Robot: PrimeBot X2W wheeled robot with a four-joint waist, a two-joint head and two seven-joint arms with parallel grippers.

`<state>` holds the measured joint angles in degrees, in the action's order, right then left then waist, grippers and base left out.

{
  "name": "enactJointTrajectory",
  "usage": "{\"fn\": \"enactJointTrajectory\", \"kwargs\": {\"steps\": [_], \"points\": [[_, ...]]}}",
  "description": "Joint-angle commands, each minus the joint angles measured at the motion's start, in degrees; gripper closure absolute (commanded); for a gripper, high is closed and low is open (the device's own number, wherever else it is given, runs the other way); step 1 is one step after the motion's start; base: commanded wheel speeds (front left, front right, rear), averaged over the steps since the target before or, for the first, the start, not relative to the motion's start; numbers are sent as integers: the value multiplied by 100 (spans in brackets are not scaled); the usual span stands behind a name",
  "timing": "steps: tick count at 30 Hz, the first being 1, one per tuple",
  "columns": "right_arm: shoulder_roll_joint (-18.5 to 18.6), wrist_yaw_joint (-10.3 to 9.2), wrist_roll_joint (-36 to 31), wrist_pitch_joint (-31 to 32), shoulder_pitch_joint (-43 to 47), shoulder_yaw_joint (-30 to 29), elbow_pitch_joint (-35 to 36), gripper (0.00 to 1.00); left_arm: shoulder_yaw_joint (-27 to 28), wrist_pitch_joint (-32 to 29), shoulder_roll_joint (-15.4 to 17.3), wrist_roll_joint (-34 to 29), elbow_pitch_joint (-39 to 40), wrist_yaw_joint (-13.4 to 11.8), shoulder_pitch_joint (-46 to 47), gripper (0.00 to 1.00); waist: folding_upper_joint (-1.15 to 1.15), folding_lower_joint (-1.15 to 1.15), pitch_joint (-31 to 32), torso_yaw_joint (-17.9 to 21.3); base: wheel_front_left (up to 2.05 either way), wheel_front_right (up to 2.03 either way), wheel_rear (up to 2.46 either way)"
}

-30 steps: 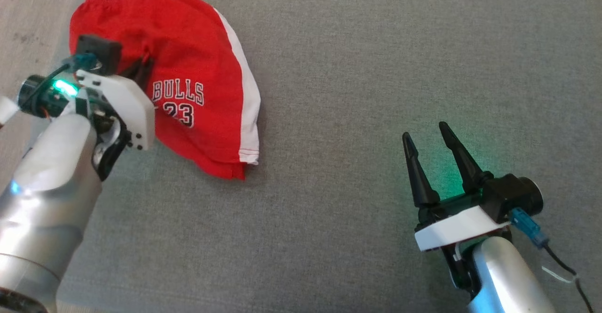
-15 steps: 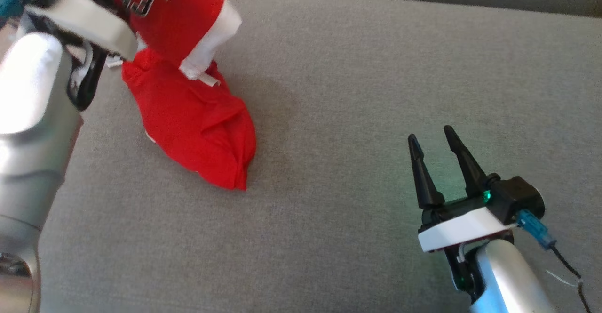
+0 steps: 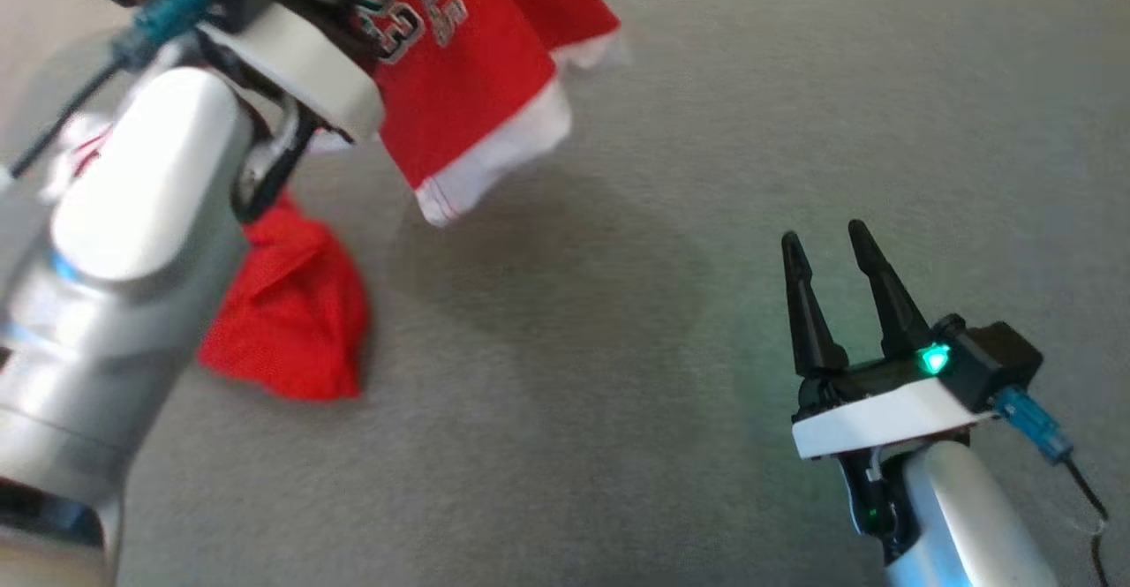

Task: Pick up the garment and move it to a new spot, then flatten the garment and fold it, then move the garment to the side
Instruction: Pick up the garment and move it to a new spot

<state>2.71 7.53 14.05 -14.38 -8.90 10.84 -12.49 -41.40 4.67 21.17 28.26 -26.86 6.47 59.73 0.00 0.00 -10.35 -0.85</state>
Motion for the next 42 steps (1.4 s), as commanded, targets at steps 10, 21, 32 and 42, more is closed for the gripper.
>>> {"fn": "enactJointTrajectory", "kwargs": {"steps": [10,21,32,42], "points": [[17,-4,390,-62,-238,323,548,0,-161,-226,-62,-30,387,-83,83,100,0,0,-523,1823,0,0,0],[17,-4,534,-62,-120,368,709,0,-848,10,-118,280,-462,94,64,0,0,0,-639,2048,0,0,0],[17,-4,86,-62,-11,112,502,0,-645,867,-93,431,-832,-192,-469,0,0,0,-69,813,0,0,0],[17,-4,-241,-62,301,-388,388,0,243,1029,53,250,455,-1274,-2360,0,0,0,376,-222,0,0,0]]}}
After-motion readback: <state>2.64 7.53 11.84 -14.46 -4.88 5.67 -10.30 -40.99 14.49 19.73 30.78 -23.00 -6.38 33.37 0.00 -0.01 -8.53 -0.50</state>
